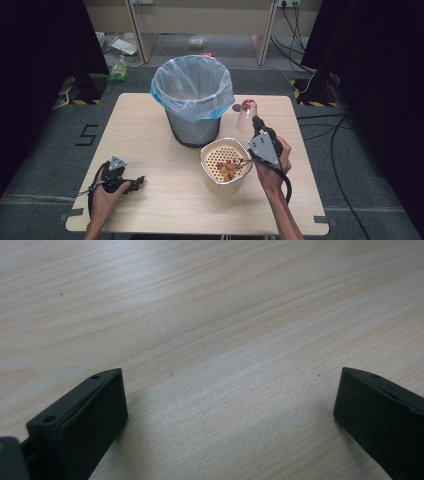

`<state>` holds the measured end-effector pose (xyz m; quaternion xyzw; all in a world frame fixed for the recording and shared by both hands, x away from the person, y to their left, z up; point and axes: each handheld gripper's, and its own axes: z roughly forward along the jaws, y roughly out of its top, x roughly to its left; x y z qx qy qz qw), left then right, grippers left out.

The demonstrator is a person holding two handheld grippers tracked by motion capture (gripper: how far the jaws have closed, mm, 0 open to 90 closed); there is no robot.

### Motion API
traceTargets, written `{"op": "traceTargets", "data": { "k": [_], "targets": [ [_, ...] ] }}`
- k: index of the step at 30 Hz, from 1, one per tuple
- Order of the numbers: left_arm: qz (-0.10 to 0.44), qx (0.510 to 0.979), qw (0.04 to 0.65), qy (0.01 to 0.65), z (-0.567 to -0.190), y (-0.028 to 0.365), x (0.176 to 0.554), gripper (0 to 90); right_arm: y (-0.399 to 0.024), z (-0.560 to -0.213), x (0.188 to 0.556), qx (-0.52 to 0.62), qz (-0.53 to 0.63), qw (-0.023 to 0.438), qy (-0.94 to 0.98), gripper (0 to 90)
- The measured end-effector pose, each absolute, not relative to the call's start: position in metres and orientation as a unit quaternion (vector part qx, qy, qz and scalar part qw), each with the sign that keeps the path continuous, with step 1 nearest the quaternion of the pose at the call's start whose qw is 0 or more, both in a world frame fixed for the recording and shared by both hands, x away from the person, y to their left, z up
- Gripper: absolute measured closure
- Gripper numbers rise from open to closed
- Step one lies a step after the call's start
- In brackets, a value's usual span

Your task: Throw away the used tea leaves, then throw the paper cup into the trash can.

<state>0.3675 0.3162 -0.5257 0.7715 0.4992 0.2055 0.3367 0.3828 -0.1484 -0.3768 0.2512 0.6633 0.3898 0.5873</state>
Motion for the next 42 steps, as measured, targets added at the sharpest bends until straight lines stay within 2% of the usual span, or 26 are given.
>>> {"op": "traceTargets", "data": {
  "k": [4, 18, 36, 42],
  "targets": [
    [0.205, 0.771, 0.337, 0.499, -0.526, 0.316, 0.368, 0.0, -0.155, -0.367, 0.393, 0.287, 0.417, 0.551, 0.664, 87.5],
    [0.204, 0.771, 0.337, 0.500, -0.526, 0.316, 0.368, 0.0, -0.169, -0.351, 0.412, 0.329, 0.456, 0.499, 0.660, 87.5],
    [0.204, 0.771, 0.336, 0.500, -0.526, 0.316, 0.368, 0.0, -0.165, -0.315, 0.438, 0.341, 0.473, 0.482, 0.653, 87.5],
    [0.206, 0.771, 0.337, 0.499, -0.526, 0.316, 0.368, 0.0, -0.160, -0.293, 0.446, 0.329, 0.468, 0.496, 0.653, 87.4]
  ]
}}
